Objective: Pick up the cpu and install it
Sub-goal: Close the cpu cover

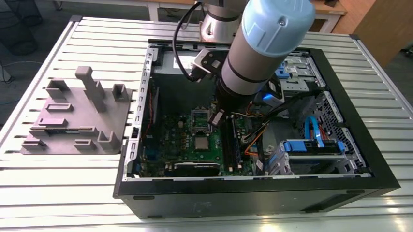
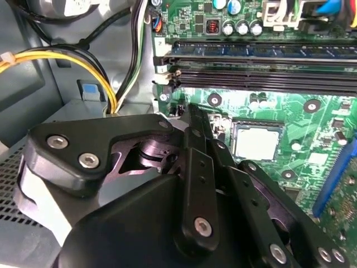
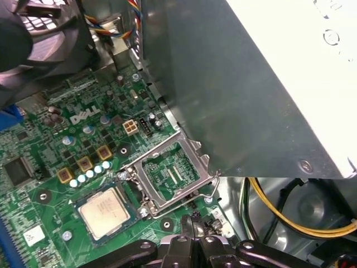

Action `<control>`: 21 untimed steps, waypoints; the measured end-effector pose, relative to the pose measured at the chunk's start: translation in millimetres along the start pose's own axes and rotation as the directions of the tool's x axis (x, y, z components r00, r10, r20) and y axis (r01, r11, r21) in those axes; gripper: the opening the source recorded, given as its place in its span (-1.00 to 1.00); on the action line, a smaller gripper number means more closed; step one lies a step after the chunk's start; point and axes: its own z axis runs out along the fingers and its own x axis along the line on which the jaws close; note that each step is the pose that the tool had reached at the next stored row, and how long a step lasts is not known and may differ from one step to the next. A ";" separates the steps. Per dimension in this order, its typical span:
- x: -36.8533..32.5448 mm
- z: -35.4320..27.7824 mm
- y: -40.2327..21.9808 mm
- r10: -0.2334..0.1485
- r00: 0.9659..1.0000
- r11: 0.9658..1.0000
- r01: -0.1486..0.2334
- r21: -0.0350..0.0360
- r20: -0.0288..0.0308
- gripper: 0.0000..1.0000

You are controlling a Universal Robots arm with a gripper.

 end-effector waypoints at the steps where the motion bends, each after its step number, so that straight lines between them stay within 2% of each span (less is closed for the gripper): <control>1: -0.1 1.1 -0.2 0.004 1.000 1.000 -0.004 0.000 0.002 -0.79; 9: -2.5 5.5 -0.4 0.011 1.000 1.000 -0.010 -0.006 0.015 -0.79; 21: -4.3 6.6 0.6 0.011 1.000 1.000 -0.010 -0.007 0.016 -0.79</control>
